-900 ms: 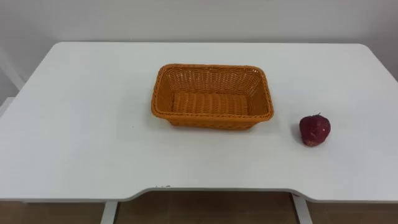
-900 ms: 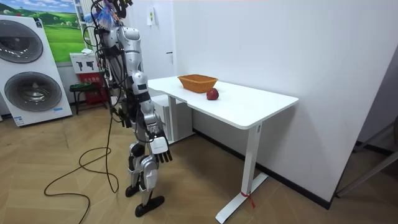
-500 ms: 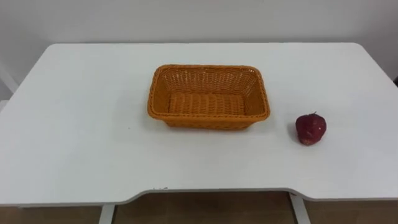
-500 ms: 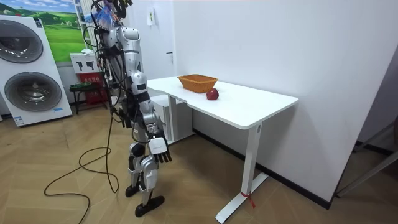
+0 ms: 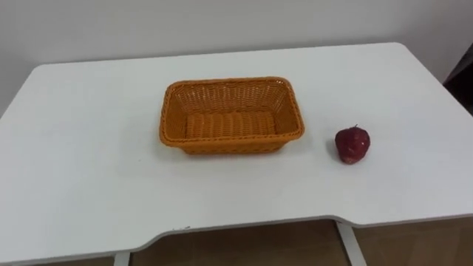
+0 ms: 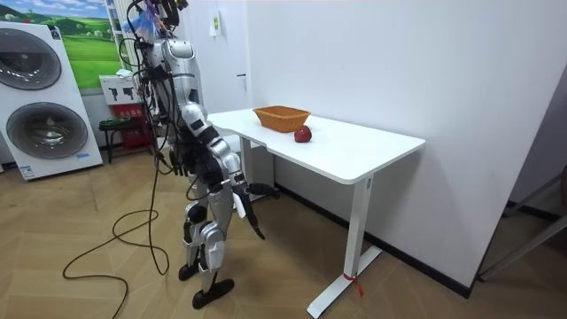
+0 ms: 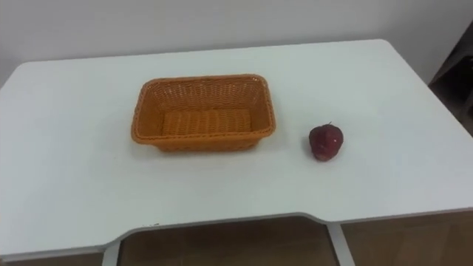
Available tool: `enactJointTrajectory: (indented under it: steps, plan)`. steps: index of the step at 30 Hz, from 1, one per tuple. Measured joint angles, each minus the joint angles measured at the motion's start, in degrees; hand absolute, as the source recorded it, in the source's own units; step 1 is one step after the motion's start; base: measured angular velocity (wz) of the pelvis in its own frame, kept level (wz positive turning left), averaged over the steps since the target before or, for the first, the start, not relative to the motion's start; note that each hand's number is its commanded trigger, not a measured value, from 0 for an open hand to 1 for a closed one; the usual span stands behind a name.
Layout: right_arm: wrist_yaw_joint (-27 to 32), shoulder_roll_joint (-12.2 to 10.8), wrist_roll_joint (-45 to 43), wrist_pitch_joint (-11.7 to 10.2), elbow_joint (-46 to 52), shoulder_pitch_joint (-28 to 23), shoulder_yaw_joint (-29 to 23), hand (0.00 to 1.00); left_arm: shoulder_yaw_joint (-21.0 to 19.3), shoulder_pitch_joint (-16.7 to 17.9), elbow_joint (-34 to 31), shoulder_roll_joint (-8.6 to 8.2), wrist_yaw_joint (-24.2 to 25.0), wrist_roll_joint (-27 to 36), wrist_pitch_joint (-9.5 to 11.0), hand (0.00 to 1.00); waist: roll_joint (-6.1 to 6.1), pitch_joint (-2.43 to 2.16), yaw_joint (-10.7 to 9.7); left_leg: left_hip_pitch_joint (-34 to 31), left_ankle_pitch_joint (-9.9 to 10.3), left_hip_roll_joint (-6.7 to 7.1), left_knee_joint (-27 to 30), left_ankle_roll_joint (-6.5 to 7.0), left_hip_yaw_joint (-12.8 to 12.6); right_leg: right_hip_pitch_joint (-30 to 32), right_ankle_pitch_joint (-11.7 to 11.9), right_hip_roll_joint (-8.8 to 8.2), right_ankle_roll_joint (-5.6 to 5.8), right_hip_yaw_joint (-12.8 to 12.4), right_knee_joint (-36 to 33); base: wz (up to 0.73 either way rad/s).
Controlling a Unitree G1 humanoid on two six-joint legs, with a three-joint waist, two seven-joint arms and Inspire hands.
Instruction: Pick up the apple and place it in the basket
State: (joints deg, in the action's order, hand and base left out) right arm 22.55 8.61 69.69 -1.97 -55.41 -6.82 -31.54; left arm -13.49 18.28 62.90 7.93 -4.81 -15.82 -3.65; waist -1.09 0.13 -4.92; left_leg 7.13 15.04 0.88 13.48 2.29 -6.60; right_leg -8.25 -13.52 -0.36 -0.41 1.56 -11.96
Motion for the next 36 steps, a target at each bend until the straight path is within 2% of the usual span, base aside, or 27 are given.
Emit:
enactJointTrajectory:
  steps: [2,5,8,9,14,18,22,24,28,32,36]
  plan:
    - [4.7,0.3,-0.6,-0.2,5.6,-0.2,-1.4,0.00,-0.3,0.5,-1.1,0.05,-0.1,0.0,0.2,0.00,-0.06,-0.01,0.0,-0.2,0.0,0.05,0.0,0.00,0.0,0.2,-0.1,-0.03,0.08,0.0,-0.1,0.00]
    - [13.0,0.6,-6.3,-3.0,15.7,0.3,-2.2,0.00,-1.0,0.5,-1.3,0.22,-0.4,0.0,0.7,0.00,-0.06,-0.02,0.0,-0.7,0.0,0.06,0.2,0.01,0.0,0.9,-0.1,-0.02,0.09,0.0,-0.4,0.00]
    - [21.1,1.3,-18.2,-5.3,24.0,1.2,-2.2,0.00,-0.9,0.5,-2.2,0.46,-0.8,-0.8,1.8,0.00,-0.10,-0.02,0.7,-1.5,0.0,0.12,0.4,0.02,0.1,1.5,-0.2,-0.08,0.15,0.1,-0.5,0.00]
    - [24.1,1.6,-24.9,-6.6,26.2,1.3,-0.7,0.00,-0.9,0.5,-2.9,0.49,-0.9,-1.3,2.1,0.00,-0.15,0.00,1.0,-1.7,0.0,0.11,0.4,0.04,0.1,2.0,-0.2,-0.06,0.14,0.1,-0.6,0.00]
    - [33.9,2.4,-44.8,-6.9,36.6,1.2,1.1,0.00,-0.3,0.4,-3.2,0.67,-1.3,-2.4,2.5,0.00,-0.24,-0.07,2.4,-2.1,-0.1,0.18,0.2,0.12,0.1,2.6,-0.2,-0.09,0.15,0.1,-0.8,0.00]
    - [38.1,2.6,-59.4,-8.6,45.1,1.1,2.2,0.00,0.5,0.2,-3.2,0.77,-1.3,-4.0,2.7,0.00,-0.38,-0.12,3.7,-2.9,-0.1,0.16,0.2,0.11,0.4,3.3,-0.2,-0.07,0.15,0.1,-0.7,0.00]
    - [38.8,2.9,-67.6,-10.1,50.0,0.9,6.3,0.00,2.1,0.3,-3.4,0.71,-1.2,-4.7,2.7,0.00,-0.38,-0.17,4.3,-2.9,-0.1,0.09,0.2,0.11,0.3,3.3,-0.1,-0.02,0.14,0.2,-0.7,0.00]
    - [37.3,3.0,-72.1,-10.7,50.0,0.9,10.1,0.00,3.1,-0.3,-3.5,0.78,-1.2,-4.7,3.0,0.00,-0.52,-0.18,5.0,-2.6,-0.1,-0.02,0.1,0.09,0.5,3.1,-0.1,0.07,0.09,0.2,-0.7,0.00]
    - [33.0,3.0,-73.8,-10.6,50.0,1.0,14.3,0.00,3.8,-1.2,-3.4,0.81,-1.2,-4.7,3.7,0.00,-0.77,-0.04,5.4,-2.3,-0.1,-0.03,0.1,0.06,0.6,2.6,-0.1,0.06,0.07,0.4,-0.6,0.04]
    - [27.8,3.0,-73.9,-10.6,49.9,0.9,17.5,0.00,5.0,-1.1,-3.5,1.31,-1.0,-4.7,3.6,0.00,-1.18,0.33,5.4,-2.0,-0.1,-0.06,0.2,0.05,0.7,2.4,-0.1,0.02,0.07,0.5,-0.6,0.00]
    - [21.6,3.0,-73.8,-10.1,49.9,0.1,20.6,0.00,6.0,-0.8,-4.7,1.40,-0.7,-4.7,3.6,0.00,-1.26,0.15,5.4,-2.1,-0.1,-0.05,0.2,0.04,0.7,2.4,-0.1,0.00,0.06,0.5,-0.6,0.00]
